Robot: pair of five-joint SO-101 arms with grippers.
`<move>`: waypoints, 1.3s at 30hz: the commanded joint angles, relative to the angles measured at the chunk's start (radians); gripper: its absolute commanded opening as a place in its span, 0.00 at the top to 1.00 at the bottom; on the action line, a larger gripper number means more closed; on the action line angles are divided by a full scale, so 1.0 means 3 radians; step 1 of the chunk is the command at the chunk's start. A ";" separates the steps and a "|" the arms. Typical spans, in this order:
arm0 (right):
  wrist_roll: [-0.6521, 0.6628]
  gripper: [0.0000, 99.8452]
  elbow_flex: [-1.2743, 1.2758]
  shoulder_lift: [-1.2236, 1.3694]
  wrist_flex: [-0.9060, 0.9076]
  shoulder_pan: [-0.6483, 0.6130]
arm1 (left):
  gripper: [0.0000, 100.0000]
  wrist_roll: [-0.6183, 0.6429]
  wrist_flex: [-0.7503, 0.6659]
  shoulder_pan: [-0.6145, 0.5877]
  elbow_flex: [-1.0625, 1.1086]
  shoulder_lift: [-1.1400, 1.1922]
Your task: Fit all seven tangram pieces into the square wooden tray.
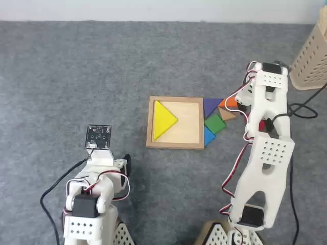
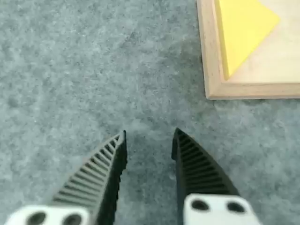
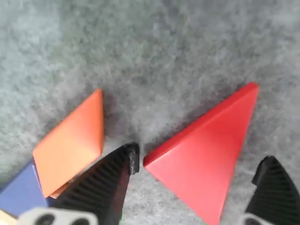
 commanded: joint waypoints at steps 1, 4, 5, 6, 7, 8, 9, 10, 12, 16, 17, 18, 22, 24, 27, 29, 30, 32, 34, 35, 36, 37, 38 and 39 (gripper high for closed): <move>0.0056 0.64 -0.0138 -0.0054 -0.0003 0.0069 | 0.85 0.0026 -0.0020 -0.0015 -0.0008 -0.0066; 0.0061 0.71 -0.0138 -0.0069 0.0018 0.0064 | 0.85 0.0026 -0.0020 -0.0015 -0.0008 -0.0066; 0.0066 0.71 -0.0138 -0.0074 0.0018 0.0064 | 0.85 0.0026 -0.0020 -0.0015 -0.0008 -0.0066; 0.0066 0.71 -0.0138 -0.0074 0.0018 0.0064 | 0.85 0.0026 -0.0020 -0.0015 -0.0008 -0.0066; 0.0072 0.70 -0.0138 -0.0074 0.0018 0.0059 | 0.85 0.0026 -0.0020 -0.0015 -0.0008 -0.0066; 0.0118 0.69 -0.0138 -0.0074 0.0018 0.0049 | 0.85 0.0026 -0.0020 -0.0015 -0.0008 -0.0066; 0.0184 0.68 -0.0138 -0.0074 0.0018 0.0028 | 0.85 0.0026 -0.0020 -0.0015 -0.0008 -0.0066; 0.0225 0.67 -0.0138 -0.0074 0.0023 0.0008 | 0.85 0.0026 -0.0020 -0.0015 -0.0008 -0.0066; 0.0215 0.66 -0.0138 -0.0074 0.0084 -0.0033 | 0.85 0.0026 -0.0020 -0.0015 -0.0008 -0.0066; 0.0215 0.66 -0.0138 -0.0074 0.0115 -0.0038 | 0.85 0.0026 -0.0020 -0.0015 -0.0008 -0.0066; 0.0215 0.66 -0.0138 -0.0074 0.0110 -0.0033 | 0.85 0.0026 -0.0020 -0.0015 -0.0008 -0.0066; 0.0220 0.66 -0.0138 -0.0074 0.0105 -0.0028 | 0.85 0.0026 -0.0020 -0.0015 -0.0008 -0.0066; 0.0225 0.67 -0.0138 -0.0059 0.0110 -0.0038 | 0.85 0.0026 -0.0020 -0.0015 -0.0008 -0.0066; 0.0220 0.72 -0.0138 -0.0059 0.0110 -0.0038 | 0.85 0.0026 -0.0020 -0.0015 -0.0008 -0.0066; 0.0215 0.79 -0.0138 -0.0069 0.0100 -0.0023 | 0.85 0.0026 -0.0020 -0.0015 -0.0008 -0.0066; 0.0215 0.80 -0.0138 -0.0069 0.0105 -0.0023 | 0.85 0.0026 -0.0020 -0.0015 -0.0008 -0.0066; 0.0210 0.80 -0.0138 -0.0069 0.0110 -0.0023 | 0.85 0.0026 -0.0020 -0.0015 -0.0008 -0.0066; 0.0210 0.80 -0.0138 -0.0069 0.0110 -0.0023 | 0.85 0.0026 -0.0020 -0.0015 -0.0008 -0.0066; 0.0210 0.80 -0.0138 -0.0074 0.0115 -0.0023 | 0.85 0.0026 -0.0020 -0.0015 -0.0008 -0.0066; 0.0210 0.80 -0.0138 -0.0079 0.0115 -0.0023 | 0.85 0.0026 -0.0020 -0.0015 -0.0008 -0.0066; 0.0215 0.80 -0.0138 -0.0095 0.0120 -0.0023 | 0.85 0.0026 -0.0020 -0.0015 -0.0008 -0.0066; 0.0215 0.80 -0.0138 -0.0141 0.0156 -0.0023 | 0.85 0.0026 -0.0020 -0.0015 -0.0008 -0.0066; 0.0220 0.80 -0.0138 -0.0202 0.0192 -0.0023 | 0.85 0.0026 -0.0020 -0.0015 -0.0008 -0.0066; 0.0225 0.80 -0.0138 -0.0274 0.0233 -0.0023 | 0.85 0.0026 -0.0020 -0.0015 -0.0008 -0.0066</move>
